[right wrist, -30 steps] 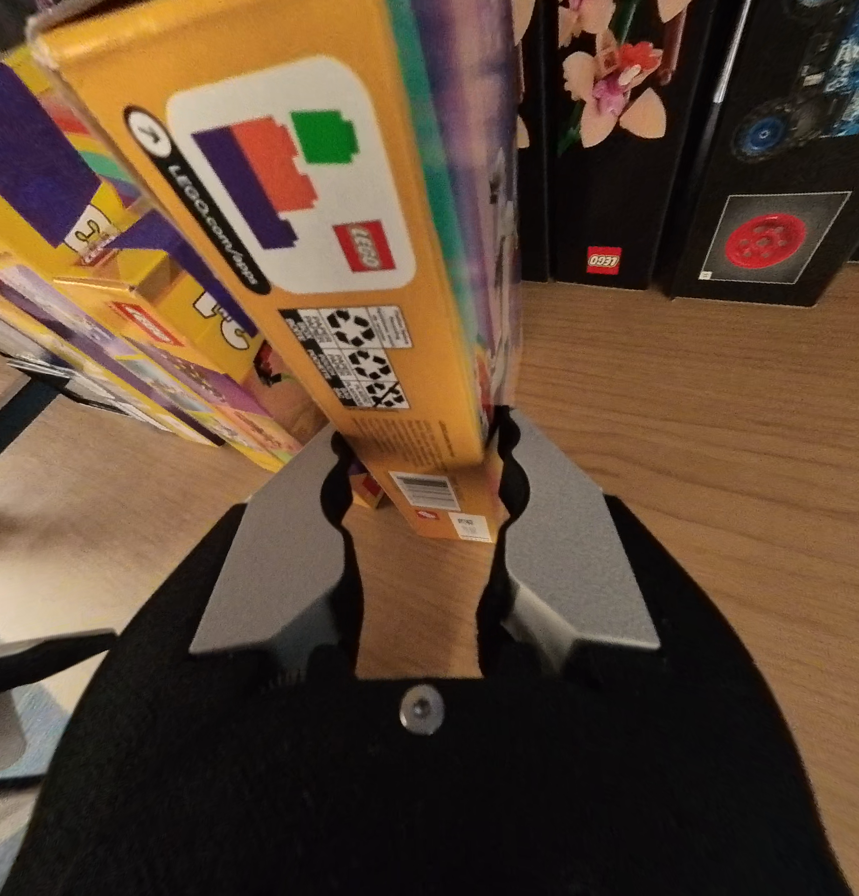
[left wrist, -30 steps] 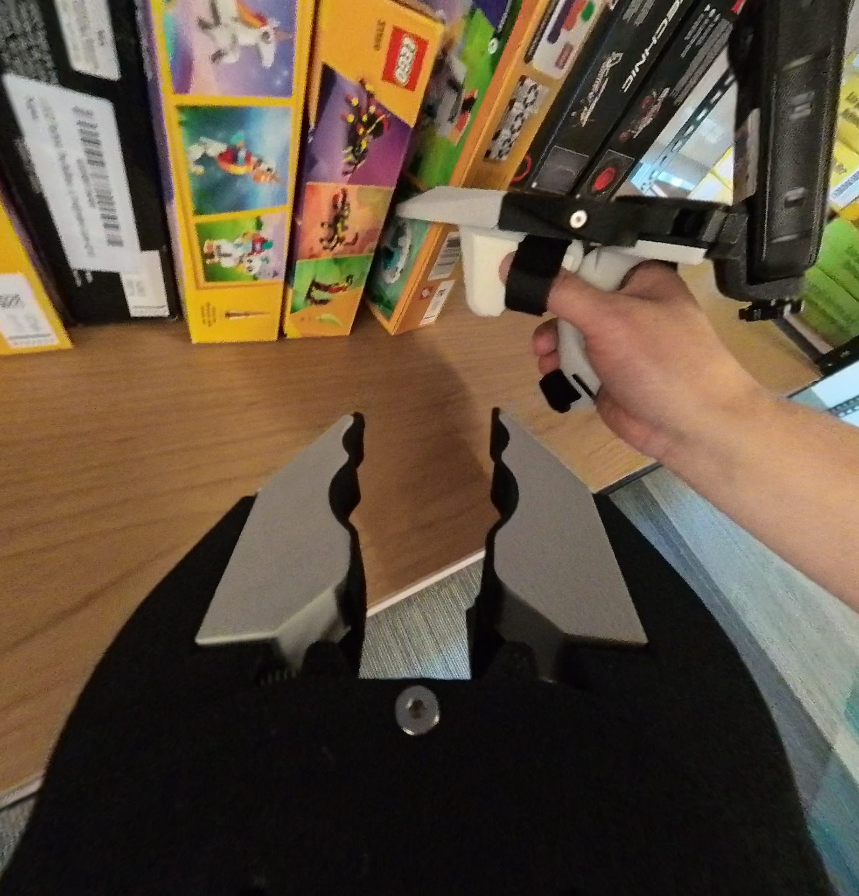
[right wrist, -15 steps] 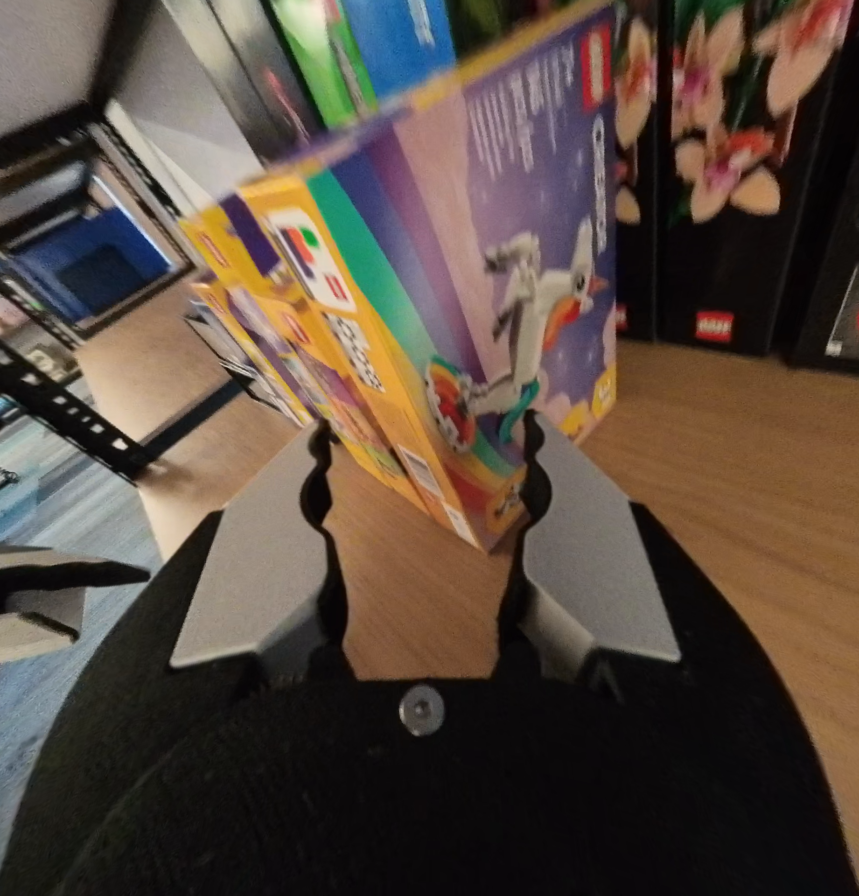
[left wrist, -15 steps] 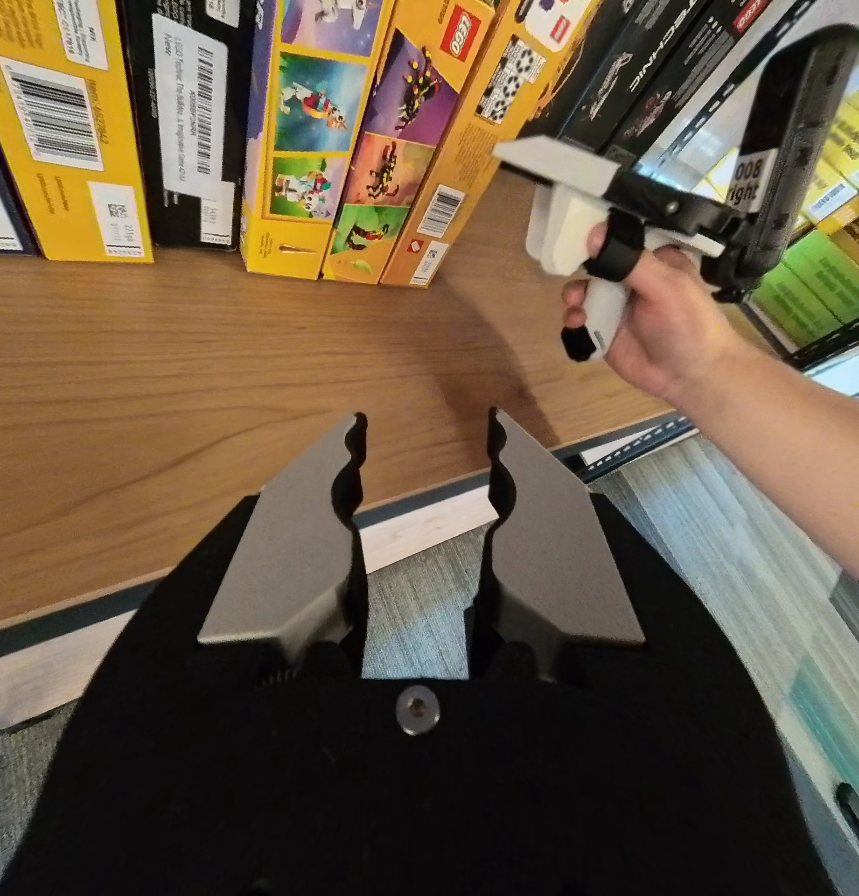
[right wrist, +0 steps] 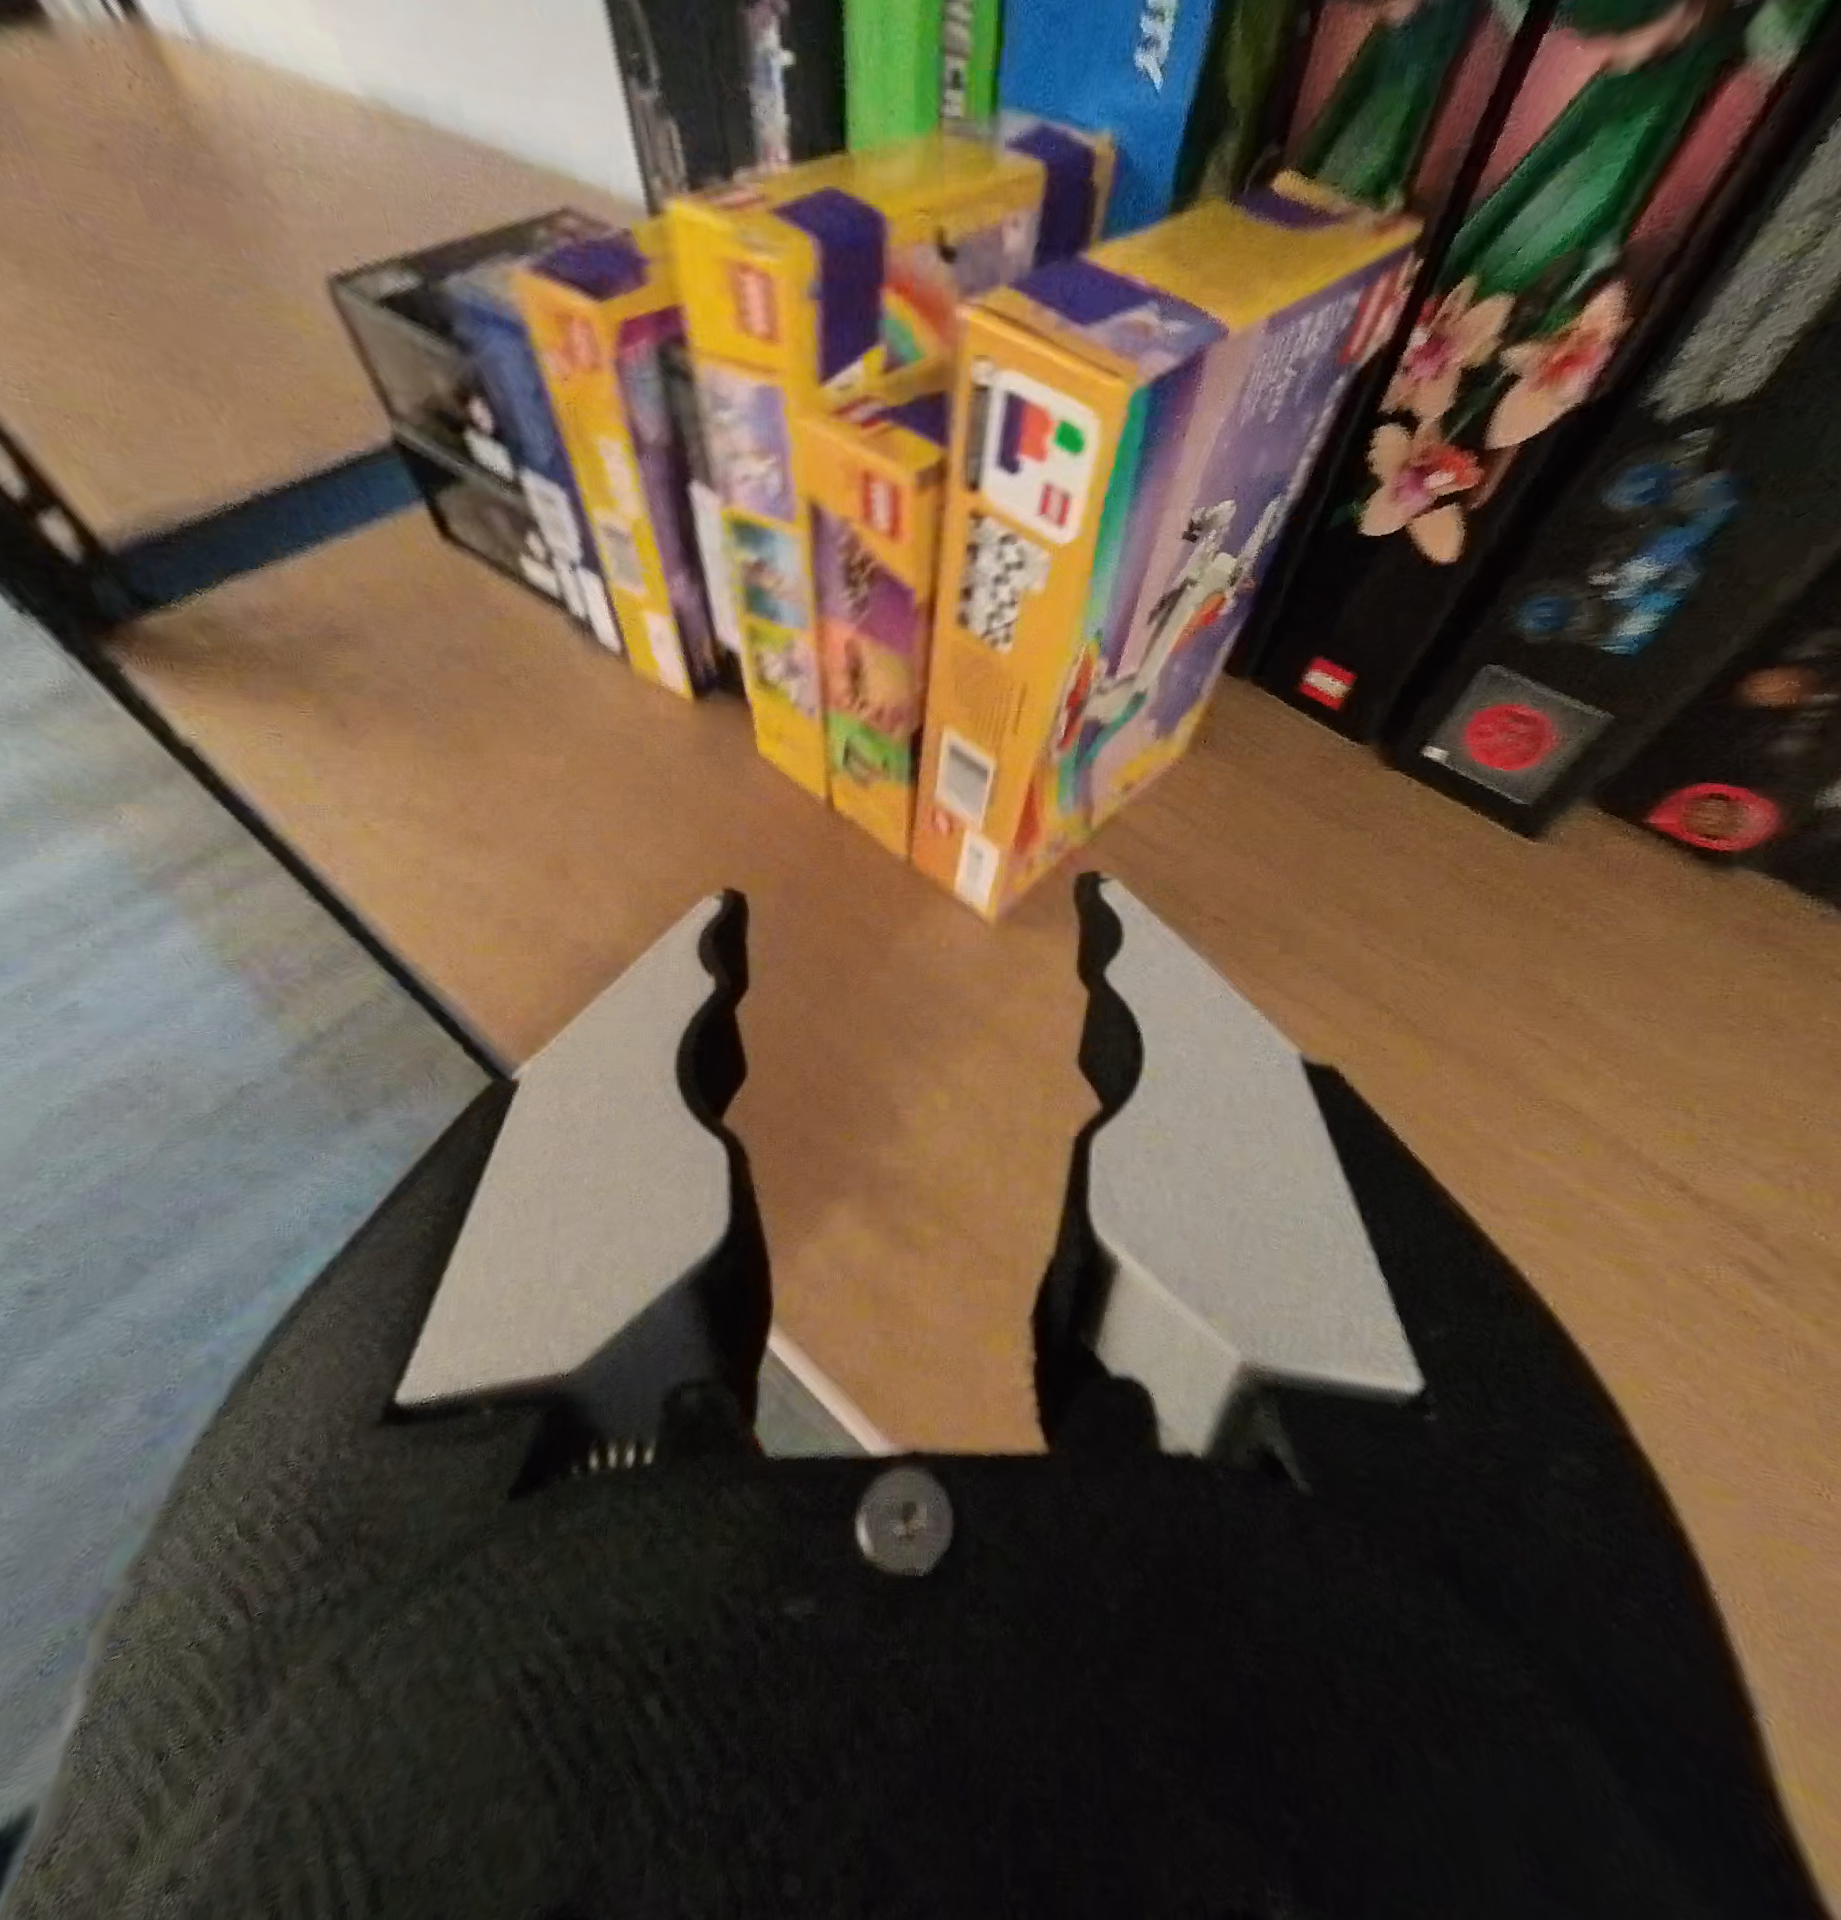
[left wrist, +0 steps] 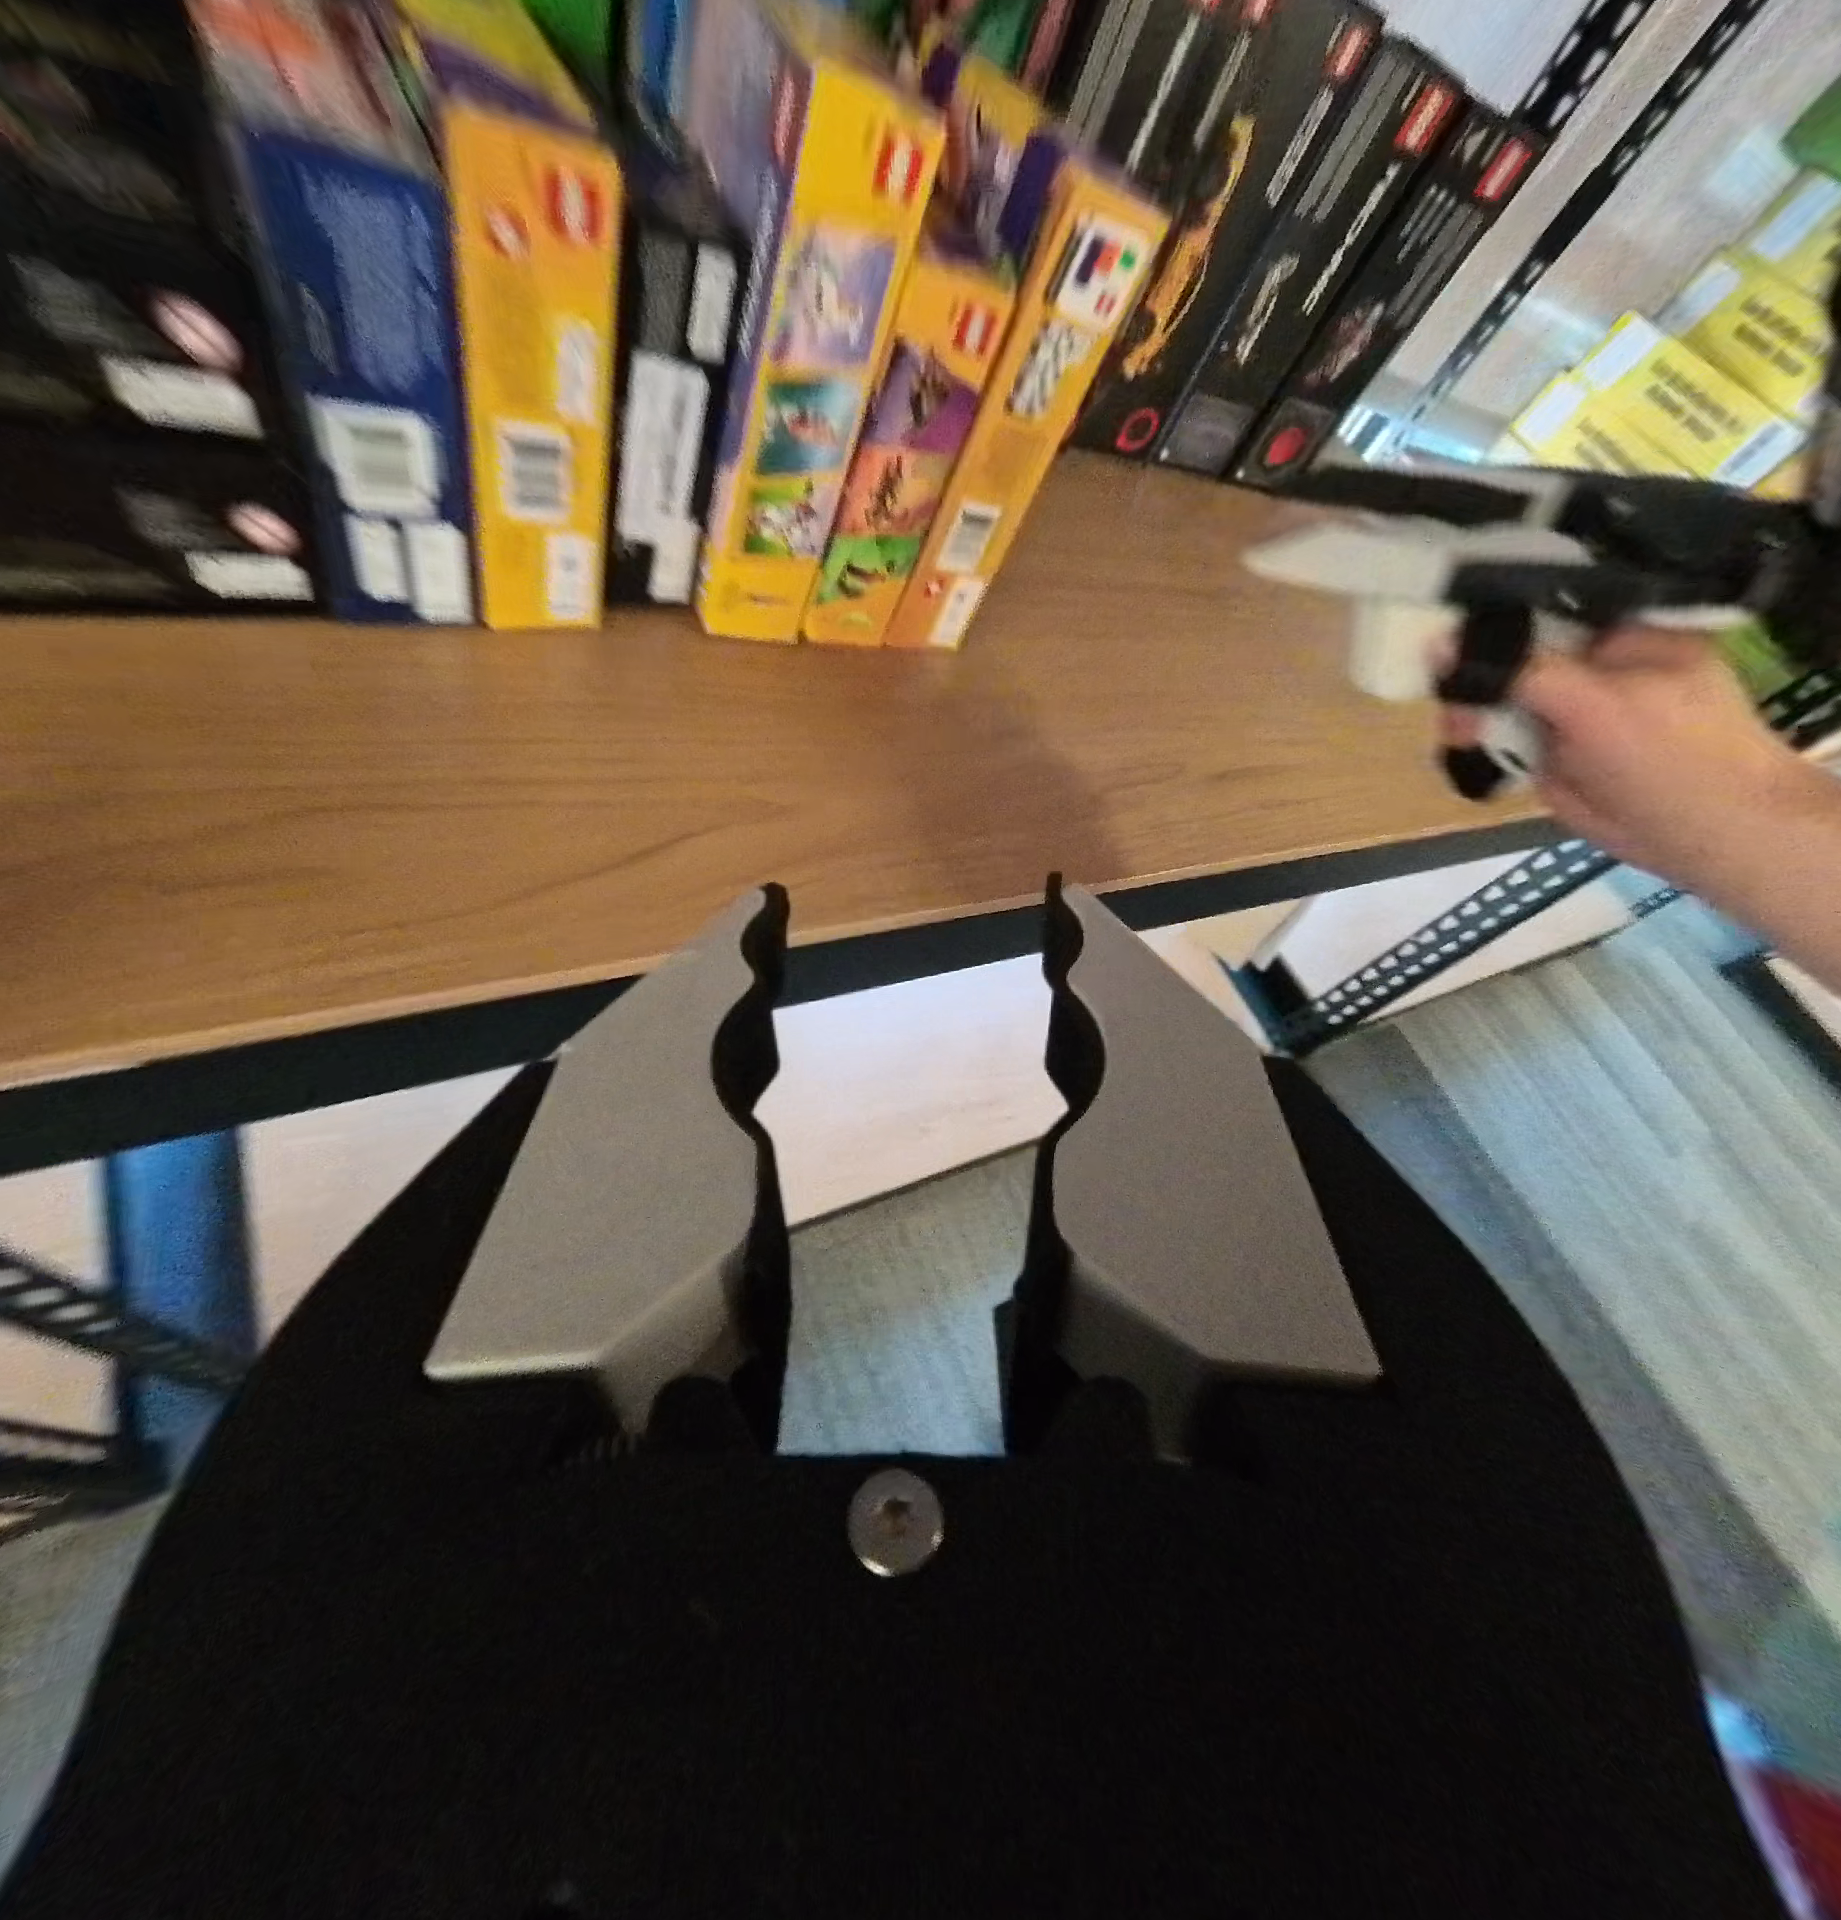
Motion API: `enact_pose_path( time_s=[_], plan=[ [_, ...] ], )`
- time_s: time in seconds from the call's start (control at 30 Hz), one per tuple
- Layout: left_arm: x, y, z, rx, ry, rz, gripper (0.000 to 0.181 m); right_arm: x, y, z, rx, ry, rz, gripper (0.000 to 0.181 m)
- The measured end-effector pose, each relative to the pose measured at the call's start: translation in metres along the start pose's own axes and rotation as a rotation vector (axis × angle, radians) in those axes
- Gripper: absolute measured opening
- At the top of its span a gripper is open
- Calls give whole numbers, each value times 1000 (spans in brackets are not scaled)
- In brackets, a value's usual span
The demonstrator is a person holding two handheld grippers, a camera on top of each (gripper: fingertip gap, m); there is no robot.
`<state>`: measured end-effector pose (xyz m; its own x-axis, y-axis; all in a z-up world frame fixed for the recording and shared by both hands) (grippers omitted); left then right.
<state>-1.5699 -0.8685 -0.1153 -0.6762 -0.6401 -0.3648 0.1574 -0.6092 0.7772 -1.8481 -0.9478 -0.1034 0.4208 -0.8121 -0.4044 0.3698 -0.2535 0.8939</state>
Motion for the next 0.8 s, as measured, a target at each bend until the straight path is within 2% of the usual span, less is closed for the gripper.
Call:
enact_pose_path(
  time_s=[0.1,0.2,0.3,0.37,0.43,0.5,0.6,0.7,0.8],
  plan=[
    [-77,34,5,96,42,53,48,-100,6,-42,-77,-59,-93,65],
    [-165,62,13,158,88,65,50,-203,26,-72,93,-100,-101,52],
    [-247,80,23,219,154,74,55,-290,50,-63,51,-313,-97,42],
    [-291,88,31,264,220,97,58,-330,69,-54,-12,-374,-83,43],
    [-323,100,45,286,273,157,61,-363,82,-38,-45,-449,-105,52],
    [-342,113,66,297,296,233,63,-395,97,-25,-34,-510,-62,58],
    [-343,130,115,337,243,324,66,-439,107,-20,29,-531,45,68],
    [-322,141,171,406,153,389,69,-486,92,-24,121,-519,56,72],
    [-289,146,232,463,24,408,70,-556,91,-29,153,-599,176,69]
  ],
)
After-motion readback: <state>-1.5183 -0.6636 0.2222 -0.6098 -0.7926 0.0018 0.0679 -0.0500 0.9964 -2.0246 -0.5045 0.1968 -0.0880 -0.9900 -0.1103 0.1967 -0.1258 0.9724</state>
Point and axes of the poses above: each gripper's, where its closed fingertips meet, x out along the fingers, y out of its top, z = x × y across the jaws, the point moved 4 cm from there along -x, back along the fingers, and after that the axes turned 10 degrees about -x, right-handed, at the moved point
